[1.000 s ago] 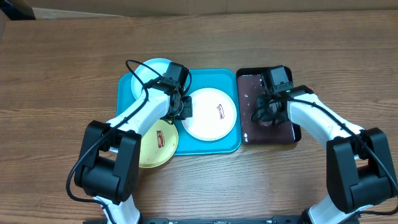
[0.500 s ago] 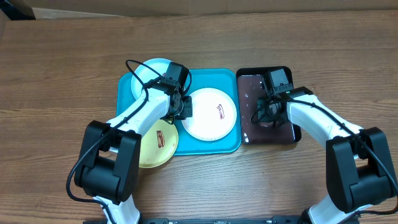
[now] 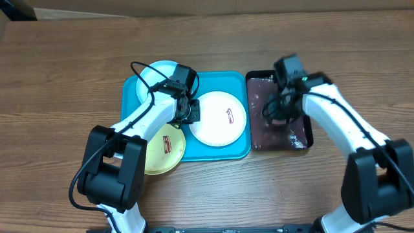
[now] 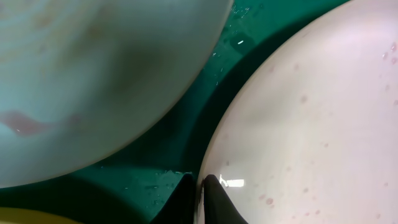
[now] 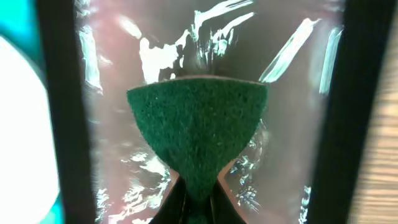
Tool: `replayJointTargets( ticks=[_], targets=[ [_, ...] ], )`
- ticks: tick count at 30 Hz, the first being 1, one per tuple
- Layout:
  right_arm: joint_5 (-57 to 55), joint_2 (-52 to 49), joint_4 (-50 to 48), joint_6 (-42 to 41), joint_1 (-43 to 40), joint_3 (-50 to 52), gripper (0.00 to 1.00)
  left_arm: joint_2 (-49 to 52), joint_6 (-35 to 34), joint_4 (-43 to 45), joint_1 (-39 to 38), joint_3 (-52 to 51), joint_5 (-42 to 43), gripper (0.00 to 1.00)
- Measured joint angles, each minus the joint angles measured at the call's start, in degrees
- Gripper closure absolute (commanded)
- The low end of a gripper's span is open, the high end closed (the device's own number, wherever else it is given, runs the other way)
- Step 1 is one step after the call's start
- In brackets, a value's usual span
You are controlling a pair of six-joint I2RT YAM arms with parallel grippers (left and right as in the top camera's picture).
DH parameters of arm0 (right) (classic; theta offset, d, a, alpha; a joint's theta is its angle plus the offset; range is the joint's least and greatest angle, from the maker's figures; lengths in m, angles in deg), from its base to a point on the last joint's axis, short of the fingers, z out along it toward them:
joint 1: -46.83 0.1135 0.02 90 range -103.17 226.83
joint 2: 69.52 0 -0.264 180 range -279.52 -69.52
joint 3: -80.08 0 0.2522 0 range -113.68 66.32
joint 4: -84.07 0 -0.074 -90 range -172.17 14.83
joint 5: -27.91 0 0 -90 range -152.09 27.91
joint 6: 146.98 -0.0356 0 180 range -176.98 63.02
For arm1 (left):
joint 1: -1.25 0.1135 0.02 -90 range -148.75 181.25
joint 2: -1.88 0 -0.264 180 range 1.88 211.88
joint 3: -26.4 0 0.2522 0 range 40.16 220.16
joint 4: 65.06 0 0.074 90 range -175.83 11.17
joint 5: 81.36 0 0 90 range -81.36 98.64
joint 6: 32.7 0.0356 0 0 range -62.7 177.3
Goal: Clean dirty plates on tray and stack at the side
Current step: 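Rub the sponge in the water of the black tray with the right gripper, then lift the wet sponge and carry it toward the white plate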
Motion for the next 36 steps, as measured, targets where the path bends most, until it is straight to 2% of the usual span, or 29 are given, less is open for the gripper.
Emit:
replayJointTargets(
  ticks=[7, 18, 29, 36],
  targets=[
    [0.00, 5.90, 3.74, 0.22, 0.00, -6.14, 0.96, 0.00, 0.00, 0.15, 0.00, 0.00, 0.00, 0.90],
    [-2.86, 6.43, 7.19, 0.22, 0.00, -9.11, 0.96, 0.00, 0.00, 0.17, 0.00, 0.00, 0.00, 0.90],
    [-3.45, 16.50, 3.41, 1.11, 0.00, -11.19, 0.96, 0.00, 0.00, 0.17, 0.00, 0.00, 0.00, 0.90],
    [-3.65, 17.14, 1.73, 2.32, 0.00, -11.30, 0.96, 0.00, 0.00, 0.17, 0.00, 0.00, 0.00, 0.87]
  ],
)
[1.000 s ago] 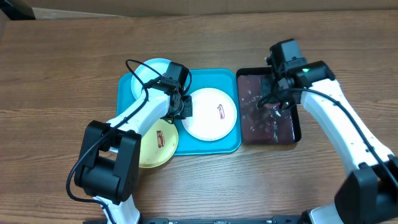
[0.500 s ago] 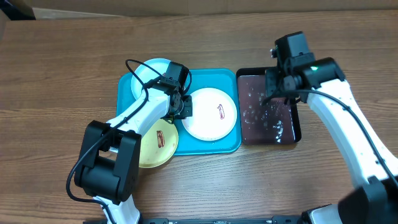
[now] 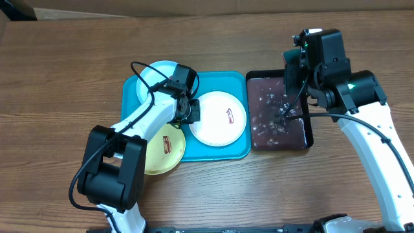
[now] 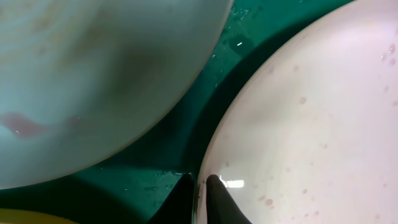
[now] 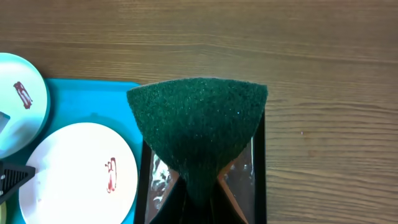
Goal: Clean dirty plates on tray and stack at the side
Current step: 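Lift the wet sponge and carry it toward the white plate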
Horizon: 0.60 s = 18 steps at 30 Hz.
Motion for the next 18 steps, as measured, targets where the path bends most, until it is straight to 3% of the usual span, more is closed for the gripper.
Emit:
replayJointTargets(
  ticks=[6, 10, 18],
  targets=[
    [-0.02, 0.00, 0.07, 0.31, 0.00, 0.00, 0.96, 0.00, 0.00, 0.02, 0.00, 0.00, 0.00, 0.87],
    [-0.02, 0.00, 0.52, 0.50, 0.00, 0.00, 0.96, 0.00, -0.04, 0.00, 0.00, 0.00, -0.02, 0.96],
    [1.40, -0.09, 2.32, 0.66, 0.00, 0.00, 0.96, 0.00, 0.02, 0.02, 0.00, 0.00, 0.04, 0.95]
  ],
)
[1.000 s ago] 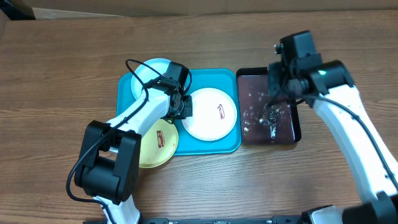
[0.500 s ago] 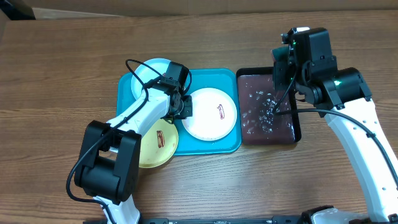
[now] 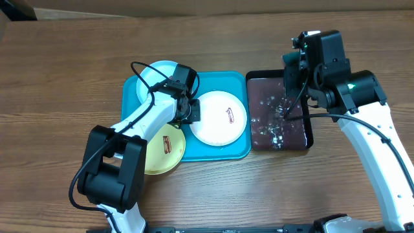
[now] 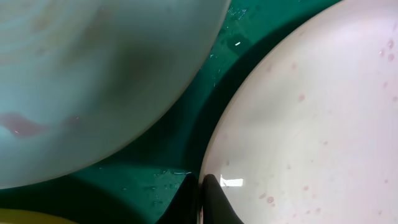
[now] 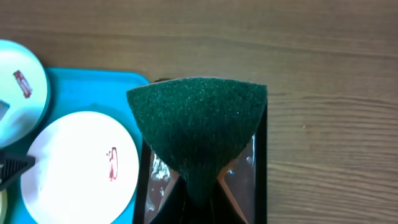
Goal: Clean dirty plates on tray and stack at the side
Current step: 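Lift the wet sponge and carry it toward the white plate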
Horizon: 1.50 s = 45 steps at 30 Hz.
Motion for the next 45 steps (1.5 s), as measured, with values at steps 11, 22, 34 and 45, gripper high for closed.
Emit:
replayJointTargets(
  ticks=[11, 22, 34, 45],
  targets=[
    [1.88, -1.36, -2.14, -0.04, 0.00, 9.44, 0.96, 0.00, 0.00, 0.00, 0.00, 0.00, -0.02, 0.96],
    [3.32, -2.16, -20.59, -2.75, -0.11, 32.13, 0.97, 0.00, 0.00, 0.02, 0.00, 0.00, 0.00, 0.96],
    [6.25, -2.21, -6.75, -8.63, -2.99, 16.00, 0.96, 0.00, 0.00, 0.04, 0.00, 0.00, 0.00, 0.96],
    [9.18, -2.32, -5.03, -7.69, 3.37, 6.32, 0.96, 0.00, 0.00, 0.04, 0.00, 0.00, 0.00, 0.96]
  ],
)
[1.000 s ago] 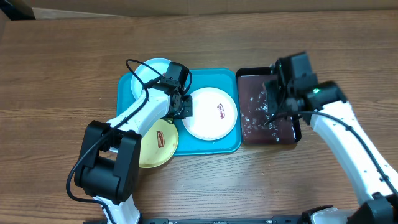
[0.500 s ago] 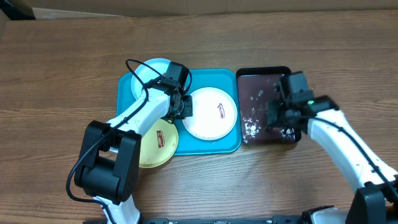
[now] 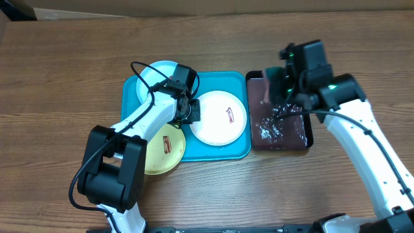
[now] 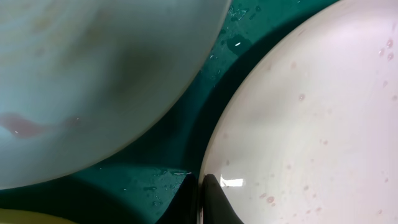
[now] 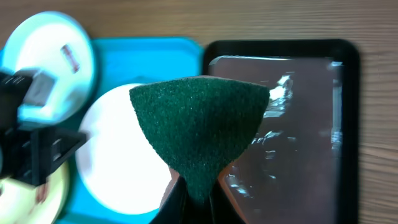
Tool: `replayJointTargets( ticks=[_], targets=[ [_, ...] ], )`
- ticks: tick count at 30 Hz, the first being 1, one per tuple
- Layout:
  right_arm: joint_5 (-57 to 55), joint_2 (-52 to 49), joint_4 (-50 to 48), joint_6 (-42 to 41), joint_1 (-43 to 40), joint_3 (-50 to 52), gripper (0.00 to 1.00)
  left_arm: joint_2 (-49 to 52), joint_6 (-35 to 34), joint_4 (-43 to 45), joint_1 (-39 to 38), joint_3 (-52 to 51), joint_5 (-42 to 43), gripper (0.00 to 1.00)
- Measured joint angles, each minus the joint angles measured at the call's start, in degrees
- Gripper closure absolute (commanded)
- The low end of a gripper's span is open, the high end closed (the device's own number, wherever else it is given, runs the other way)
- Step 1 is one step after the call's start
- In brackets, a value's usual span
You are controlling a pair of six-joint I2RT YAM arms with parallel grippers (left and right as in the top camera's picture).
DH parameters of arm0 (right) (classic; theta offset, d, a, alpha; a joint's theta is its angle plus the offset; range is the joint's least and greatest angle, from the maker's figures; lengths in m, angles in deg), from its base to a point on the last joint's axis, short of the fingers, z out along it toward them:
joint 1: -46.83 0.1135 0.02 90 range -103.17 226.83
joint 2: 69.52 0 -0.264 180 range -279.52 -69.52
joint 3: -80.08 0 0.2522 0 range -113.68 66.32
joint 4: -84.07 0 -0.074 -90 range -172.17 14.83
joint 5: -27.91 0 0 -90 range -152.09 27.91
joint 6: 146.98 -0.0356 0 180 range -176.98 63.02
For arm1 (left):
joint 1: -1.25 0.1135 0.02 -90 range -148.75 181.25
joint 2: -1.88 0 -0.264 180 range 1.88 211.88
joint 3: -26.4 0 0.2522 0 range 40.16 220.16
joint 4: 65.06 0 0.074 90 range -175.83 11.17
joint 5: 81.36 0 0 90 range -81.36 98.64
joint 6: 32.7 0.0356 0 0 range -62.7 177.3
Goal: Clean dirty plates on tray and stack at the side
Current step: 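Lift the wet sponge and carry it toward the white plate, then scrub the white plate with the sponge while the left gripper holds it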
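Observation:
A white plate (image 3: 220, 118) with a red smear lies in the blue tray (image 3: 223, 81). My left gripper (image 4: 199, 186) is shut on that white plate's left rim (image 4: 208, 155). A pale blue plate (image 3: 154, 76) sits at the tray's back left, and a yellow plate (image 3: 165, 150) with a red smear overlaps the tray's front left corner. My right gripper (image 5: 198, 190) is shut on a green sponge (image 5: 199, 134), held above the left part of the black basin (image 3: 305, 139) of reddish water.
The black basin stands right against the blue tray's right side. Bare wooden tabletop (image 3: 65, 77) surrounds the tray and basin. A cable loops over the pale blue plate by the left arm (image 3: 139, 123).
My right gripper with the sponge has moved left and lower, from over the basin's back edge to over the basin's left part near the tray. The left gripper is unchanged.
At first my right gripper held the sponge low in the basin's water. Then it was raised above the basin's far side, where it stayed a moment. Now it has shifted toward the tray. All along my left gripper has kept hold of the white plate's rim.

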Motion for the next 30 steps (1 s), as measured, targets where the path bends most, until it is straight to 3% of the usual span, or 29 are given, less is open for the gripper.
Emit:
replayJointTargets(
  ticks=[10, 30],
  targets=[
    [-6.40, -11.32, -1.77, -0.70, 11.54, -0.74, 0.96, 0.00, 0.00, 0.00, 0.00, 0.00, 0.00, 0.96],
    [-16.61, -29.20, -2.14, -1.16, 17.11, -4.46, 0.96, 0.00, 0.00, 0.07, 0.00, 0.00, 0.00, 0.96]
  ],
)
